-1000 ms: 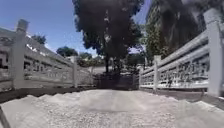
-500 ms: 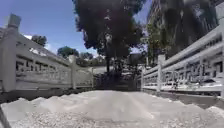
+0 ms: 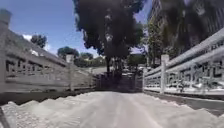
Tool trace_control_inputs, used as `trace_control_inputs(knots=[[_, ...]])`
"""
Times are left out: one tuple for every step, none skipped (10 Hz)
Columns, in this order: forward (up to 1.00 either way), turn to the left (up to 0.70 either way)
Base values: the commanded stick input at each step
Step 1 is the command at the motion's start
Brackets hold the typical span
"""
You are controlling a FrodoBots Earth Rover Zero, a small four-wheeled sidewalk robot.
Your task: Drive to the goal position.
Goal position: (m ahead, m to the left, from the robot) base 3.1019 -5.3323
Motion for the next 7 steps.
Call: trace_control_inputs(knots=[[0.45,0.27],[0.45,0.19],[0.45,0.0],[0.45,0.0],[0.45,0.0],[0.45,0.0],[0.45,0.0]])
